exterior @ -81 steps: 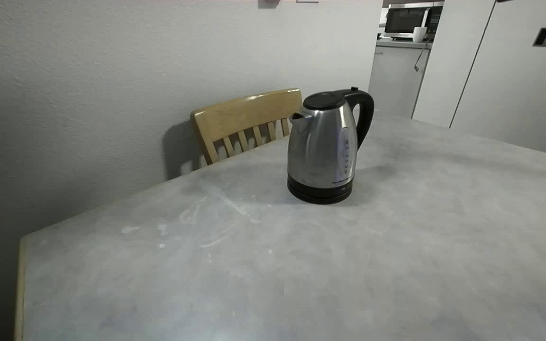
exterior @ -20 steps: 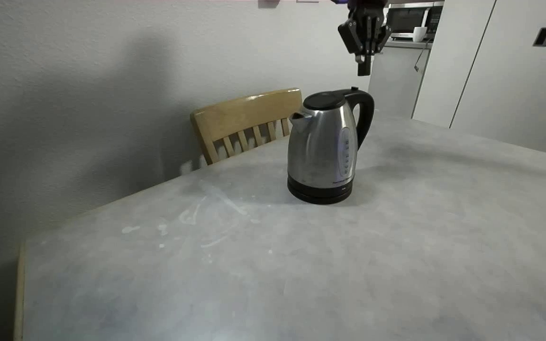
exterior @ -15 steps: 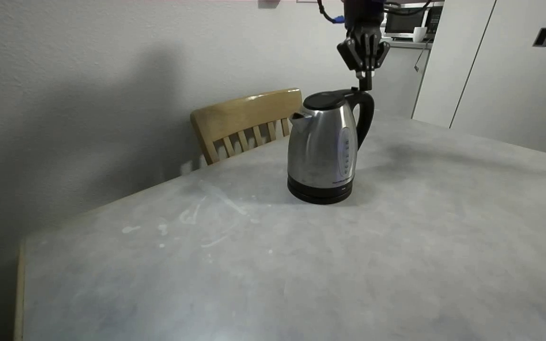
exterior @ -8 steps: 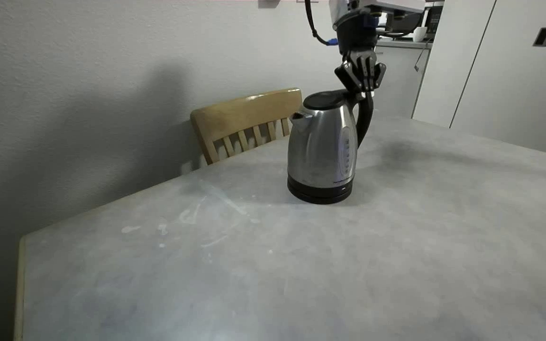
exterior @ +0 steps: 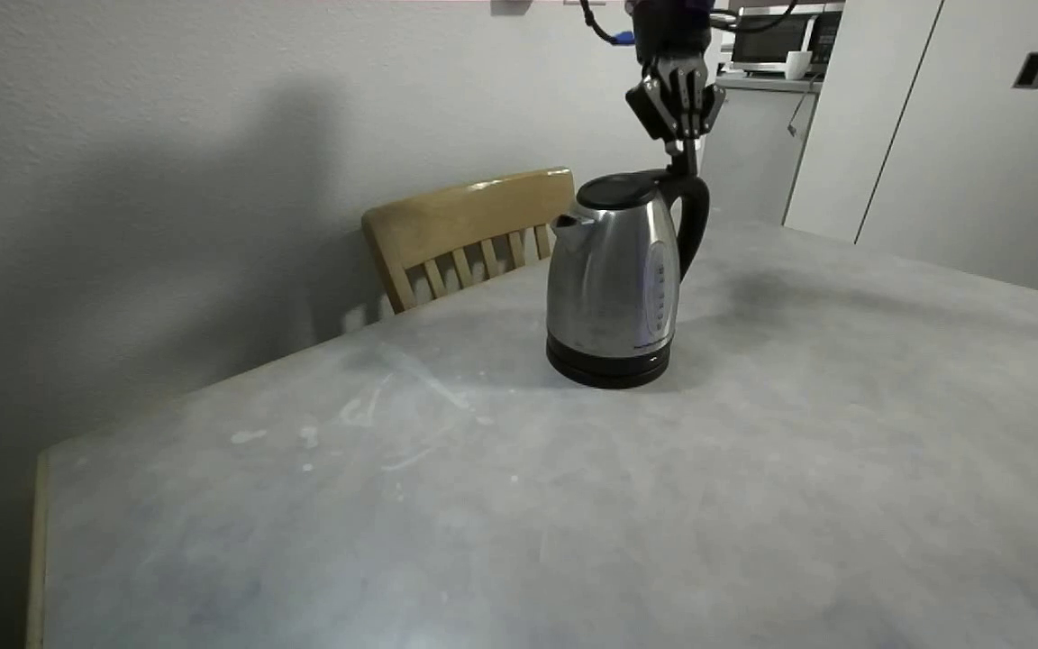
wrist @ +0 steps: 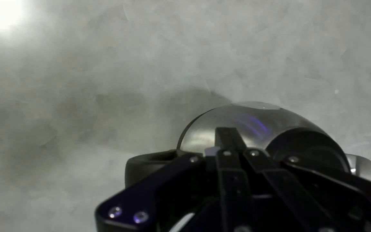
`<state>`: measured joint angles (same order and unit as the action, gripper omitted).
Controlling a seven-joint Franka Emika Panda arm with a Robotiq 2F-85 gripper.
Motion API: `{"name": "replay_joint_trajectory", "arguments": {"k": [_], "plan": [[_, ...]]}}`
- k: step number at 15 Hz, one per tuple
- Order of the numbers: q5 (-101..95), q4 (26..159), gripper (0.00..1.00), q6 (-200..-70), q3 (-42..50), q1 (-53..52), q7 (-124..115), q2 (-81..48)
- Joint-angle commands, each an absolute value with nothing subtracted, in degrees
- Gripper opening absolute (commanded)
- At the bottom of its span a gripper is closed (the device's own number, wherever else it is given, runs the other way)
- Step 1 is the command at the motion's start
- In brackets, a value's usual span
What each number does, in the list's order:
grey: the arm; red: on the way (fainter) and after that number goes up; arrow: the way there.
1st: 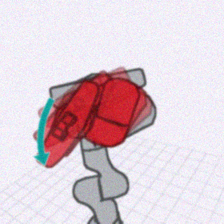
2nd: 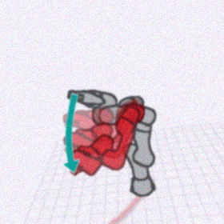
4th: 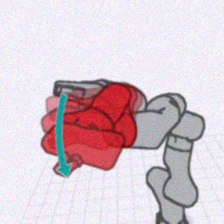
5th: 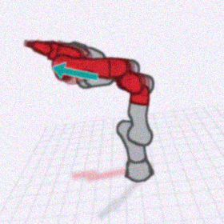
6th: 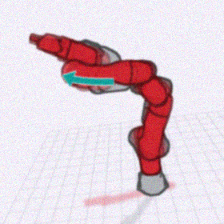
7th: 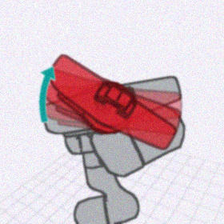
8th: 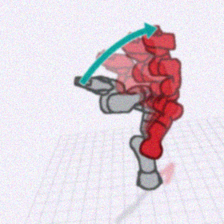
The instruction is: Open the lid of the electric kettle
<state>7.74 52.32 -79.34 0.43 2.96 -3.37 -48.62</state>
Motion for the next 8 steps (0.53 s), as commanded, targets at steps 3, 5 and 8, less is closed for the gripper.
{"name": "replay_joint_trajectory", "arguments": {"k": [3,5,8], "plan": [[4.57,51.03,0.0,-82.95,1.56,2.67,-2.8,-45.35],[4.25,50.32,0.0,-84.01,1.68,3.0,-2.94,-44.94],[4.53,49.23,0.0,-84.65,1.83,3.49,-3.13,-45.73]]}}
